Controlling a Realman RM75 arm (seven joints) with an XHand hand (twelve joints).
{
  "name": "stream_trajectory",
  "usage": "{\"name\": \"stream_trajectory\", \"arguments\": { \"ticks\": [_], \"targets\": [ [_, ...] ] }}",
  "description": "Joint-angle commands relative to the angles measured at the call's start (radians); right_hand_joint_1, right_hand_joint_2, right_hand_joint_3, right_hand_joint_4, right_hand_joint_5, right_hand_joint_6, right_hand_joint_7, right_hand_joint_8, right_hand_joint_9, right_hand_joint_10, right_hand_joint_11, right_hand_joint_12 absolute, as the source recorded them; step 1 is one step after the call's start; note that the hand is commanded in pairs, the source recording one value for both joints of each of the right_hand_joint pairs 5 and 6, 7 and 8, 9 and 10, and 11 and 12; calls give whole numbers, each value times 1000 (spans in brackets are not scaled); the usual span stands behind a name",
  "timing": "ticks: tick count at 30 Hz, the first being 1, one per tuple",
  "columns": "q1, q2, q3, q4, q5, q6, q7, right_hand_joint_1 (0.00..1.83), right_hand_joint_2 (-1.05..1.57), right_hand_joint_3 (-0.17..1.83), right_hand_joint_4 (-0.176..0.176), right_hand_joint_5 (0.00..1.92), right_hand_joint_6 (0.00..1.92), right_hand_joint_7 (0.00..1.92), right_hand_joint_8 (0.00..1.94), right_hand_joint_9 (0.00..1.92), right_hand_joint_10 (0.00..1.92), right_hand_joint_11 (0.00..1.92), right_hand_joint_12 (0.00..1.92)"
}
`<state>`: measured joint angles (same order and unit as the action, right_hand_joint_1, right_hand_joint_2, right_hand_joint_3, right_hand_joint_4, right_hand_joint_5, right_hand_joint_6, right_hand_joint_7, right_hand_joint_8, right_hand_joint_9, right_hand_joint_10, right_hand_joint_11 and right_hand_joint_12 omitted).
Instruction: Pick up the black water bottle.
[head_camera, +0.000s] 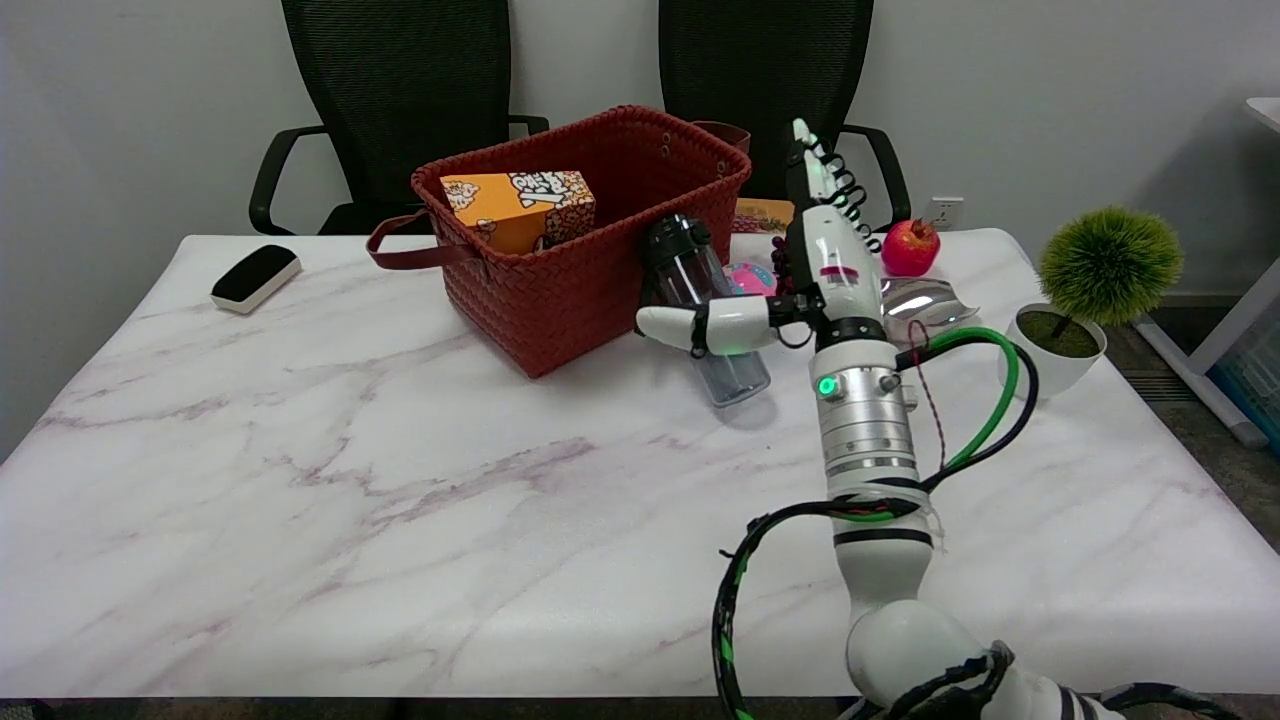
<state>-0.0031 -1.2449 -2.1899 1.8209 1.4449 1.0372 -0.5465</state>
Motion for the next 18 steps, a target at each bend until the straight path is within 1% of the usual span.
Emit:
{"name": "stream_trajectory", "arguments": {
  "ticks": [1, 6, 9, 18],
  "targets": [
    [20, -187, -74, -86, -73, 60, -447, 1051, -12, 386, 0, 0, 0, 34, 34, 0, 0, 0, 0],
    [34, -216, -102, -130, -64, 65, -464, 1051, -30, 377, 0, 0, 0, 76, 76, 0, 0, 0, 0],
    [34, -249, -104, -168, -68, 69, -464, 1049, -29, 354, 0, 0, 0, 86, 86, 0, 0, 7, 7],
    [49, -315, -118, -306, -77, 211, -464, 1025, 37, 279, 0, 0, 0, 119, 119, 0, 0, 27, 27]
  ]
}}
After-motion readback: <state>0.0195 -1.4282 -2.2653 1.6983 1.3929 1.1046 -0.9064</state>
